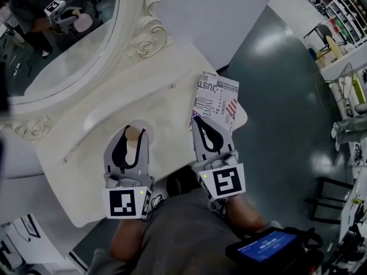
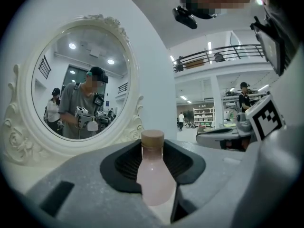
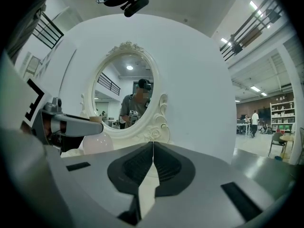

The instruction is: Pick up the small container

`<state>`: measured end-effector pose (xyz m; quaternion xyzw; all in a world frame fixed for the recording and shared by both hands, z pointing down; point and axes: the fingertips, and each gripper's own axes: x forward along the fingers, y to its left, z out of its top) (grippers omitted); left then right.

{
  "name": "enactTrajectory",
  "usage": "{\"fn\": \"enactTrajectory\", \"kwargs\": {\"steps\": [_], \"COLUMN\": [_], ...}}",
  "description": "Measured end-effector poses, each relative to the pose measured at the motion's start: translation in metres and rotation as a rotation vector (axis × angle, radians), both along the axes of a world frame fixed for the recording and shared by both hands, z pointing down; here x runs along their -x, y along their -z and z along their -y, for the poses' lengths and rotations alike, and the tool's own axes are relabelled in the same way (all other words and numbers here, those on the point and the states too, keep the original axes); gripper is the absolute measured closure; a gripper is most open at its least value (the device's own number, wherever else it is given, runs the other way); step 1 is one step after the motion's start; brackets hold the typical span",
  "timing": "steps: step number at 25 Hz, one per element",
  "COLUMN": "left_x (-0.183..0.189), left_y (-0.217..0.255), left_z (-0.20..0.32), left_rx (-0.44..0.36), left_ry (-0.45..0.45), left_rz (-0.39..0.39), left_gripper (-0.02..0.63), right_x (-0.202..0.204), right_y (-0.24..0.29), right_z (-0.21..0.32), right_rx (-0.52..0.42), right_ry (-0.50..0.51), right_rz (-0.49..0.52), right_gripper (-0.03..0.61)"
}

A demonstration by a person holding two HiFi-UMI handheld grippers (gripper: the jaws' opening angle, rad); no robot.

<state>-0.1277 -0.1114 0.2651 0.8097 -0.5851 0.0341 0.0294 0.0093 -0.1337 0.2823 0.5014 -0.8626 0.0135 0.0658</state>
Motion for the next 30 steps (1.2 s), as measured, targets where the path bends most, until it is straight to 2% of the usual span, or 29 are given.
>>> {"fn": "enactTrajectory", "kwargs": {"steps": [10,30], "left_x": [0.012,0.013], "left_y": [0.029,0.034], "left_z": [0.005,0.006], "left_rx": [-0.042,-0.059], "left_ry": [0.025,0.034], "left_rz": [-0.011,-0.034], "left_gripper": [0.468,0.468], "right_x": [0.005,0.001], "right_y": [0.021,0.027], "right_z": [-0.001,-0.002], "right_rx": [-0.062,-0.091], "right_ry": [0.009,0.013], "right_rz": [-0.028,-0.03], "right_gripper": [0.565,0.566]}}
